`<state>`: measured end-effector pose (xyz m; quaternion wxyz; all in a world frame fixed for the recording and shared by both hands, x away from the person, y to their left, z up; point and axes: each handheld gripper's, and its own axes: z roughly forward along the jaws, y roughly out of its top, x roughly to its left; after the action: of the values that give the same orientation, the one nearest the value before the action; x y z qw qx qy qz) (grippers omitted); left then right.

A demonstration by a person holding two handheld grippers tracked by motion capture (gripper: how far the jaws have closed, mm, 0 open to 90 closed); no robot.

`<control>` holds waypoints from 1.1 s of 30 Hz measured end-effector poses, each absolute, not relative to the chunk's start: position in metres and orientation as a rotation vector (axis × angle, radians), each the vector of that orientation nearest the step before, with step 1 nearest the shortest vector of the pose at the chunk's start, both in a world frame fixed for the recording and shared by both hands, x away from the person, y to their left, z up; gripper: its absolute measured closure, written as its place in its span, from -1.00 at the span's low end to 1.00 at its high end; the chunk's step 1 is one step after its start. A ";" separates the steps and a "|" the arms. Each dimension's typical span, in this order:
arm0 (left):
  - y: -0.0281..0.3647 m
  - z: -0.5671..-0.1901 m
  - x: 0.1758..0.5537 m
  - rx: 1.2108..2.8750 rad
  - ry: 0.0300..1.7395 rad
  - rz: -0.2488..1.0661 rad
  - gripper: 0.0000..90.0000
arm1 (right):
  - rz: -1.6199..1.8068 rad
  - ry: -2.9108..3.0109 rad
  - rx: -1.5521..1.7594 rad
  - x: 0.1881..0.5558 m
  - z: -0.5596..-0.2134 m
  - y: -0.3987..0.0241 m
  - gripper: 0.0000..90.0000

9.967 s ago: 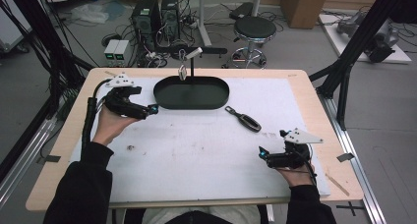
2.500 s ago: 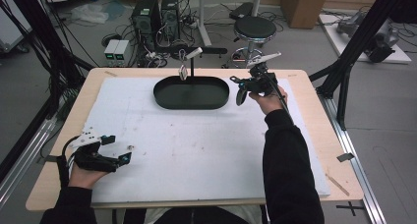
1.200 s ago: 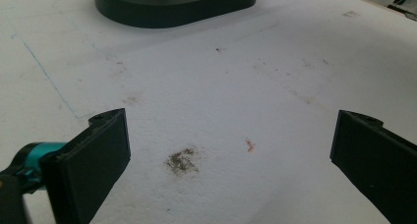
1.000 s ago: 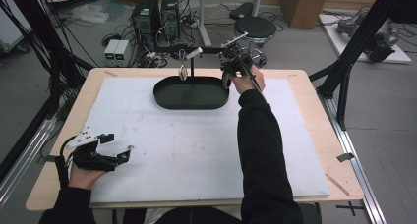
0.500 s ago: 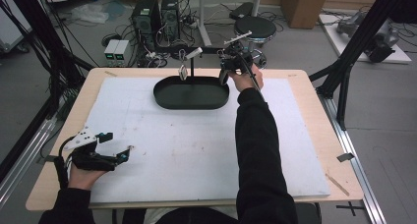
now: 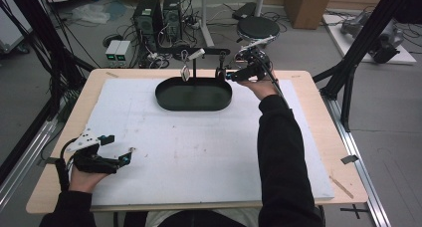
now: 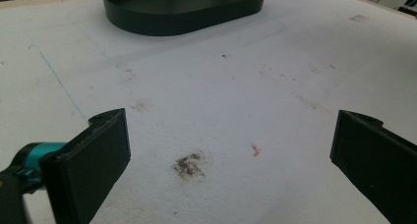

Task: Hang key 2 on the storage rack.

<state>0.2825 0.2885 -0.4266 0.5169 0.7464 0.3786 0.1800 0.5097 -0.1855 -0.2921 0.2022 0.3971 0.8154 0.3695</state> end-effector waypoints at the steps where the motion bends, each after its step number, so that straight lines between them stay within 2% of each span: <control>1: 0.289 -0.427 0.283 1.797 0.909 0.434 -0.95 | 1.032 2.277 1.109 0.510 -0.292 -0.186 -0.98; 20: 0.288 -0.427 0.283 1.810 0.919 0.438 -0.95 | 1.079 2.283 1.081 0.468 -0.301 -0.195 -0.98; 33: 0.287 -0.428 0.284 1.819 0.925 0.434 -0.95 | 1.088 2.284 1.056 0.434 -0.331 -0.216 -0.98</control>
<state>0.2837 0.2873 -0.4277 0.5036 0.7532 0.3831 0.1799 0.4338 -0.2161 -0.3312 0.1986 0.3775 0.8166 0.3890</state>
